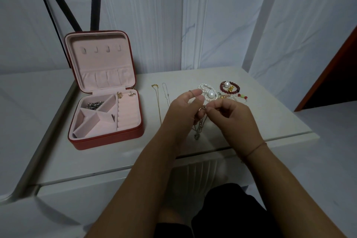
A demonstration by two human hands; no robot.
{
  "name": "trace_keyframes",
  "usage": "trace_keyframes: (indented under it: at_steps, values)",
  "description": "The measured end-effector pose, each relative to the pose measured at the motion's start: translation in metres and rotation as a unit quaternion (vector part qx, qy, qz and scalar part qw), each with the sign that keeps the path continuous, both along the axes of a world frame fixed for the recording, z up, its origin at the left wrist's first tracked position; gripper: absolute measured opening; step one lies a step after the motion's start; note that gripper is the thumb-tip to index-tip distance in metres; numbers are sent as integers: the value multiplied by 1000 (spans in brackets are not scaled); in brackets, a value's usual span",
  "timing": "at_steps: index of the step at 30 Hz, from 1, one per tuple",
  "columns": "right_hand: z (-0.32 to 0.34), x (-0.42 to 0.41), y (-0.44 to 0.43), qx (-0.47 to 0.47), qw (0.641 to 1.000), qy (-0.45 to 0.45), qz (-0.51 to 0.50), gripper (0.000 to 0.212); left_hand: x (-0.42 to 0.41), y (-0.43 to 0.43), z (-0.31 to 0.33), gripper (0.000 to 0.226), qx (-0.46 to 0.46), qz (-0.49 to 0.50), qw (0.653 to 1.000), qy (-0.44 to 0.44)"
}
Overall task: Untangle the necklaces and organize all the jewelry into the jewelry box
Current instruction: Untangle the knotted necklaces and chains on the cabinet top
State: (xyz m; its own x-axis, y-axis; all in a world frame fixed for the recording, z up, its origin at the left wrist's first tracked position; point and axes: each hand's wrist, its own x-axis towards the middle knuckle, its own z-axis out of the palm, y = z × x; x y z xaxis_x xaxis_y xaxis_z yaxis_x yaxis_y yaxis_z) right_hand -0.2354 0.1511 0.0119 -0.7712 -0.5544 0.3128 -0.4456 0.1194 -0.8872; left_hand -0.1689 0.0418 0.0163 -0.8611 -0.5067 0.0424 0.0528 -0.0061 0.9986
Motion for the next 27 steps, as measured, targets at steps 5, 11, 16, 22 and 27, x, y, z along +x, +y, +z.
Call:
trace_keyframes:
  at_steps: [5, 11, 16, 22, 27]
  values:
    - [0, -2, -1, -6, 999, 20, -26, 17, 0, 0, -3, 26, 48, 5, 999, -4]
    - [-1, -1, -1, -63, 996, -65, -17, 12, 0, -1, -2, 34, 8, 67, 996, -49]
    - [-2, -2, 1, -83, 989, -119, -29, 10, 6, -1, 0, 28, -51, 30, 998, 4]
    - [-2, -4, 0, -110, 977, -182, -10, 8, 6, -1, -4, 18, -221, 54, 972, 55]
    - [1, -2, 0, -126, 964, -233, 12, 9, 2, -4, -9, 12, -321, 103, 938, 76]
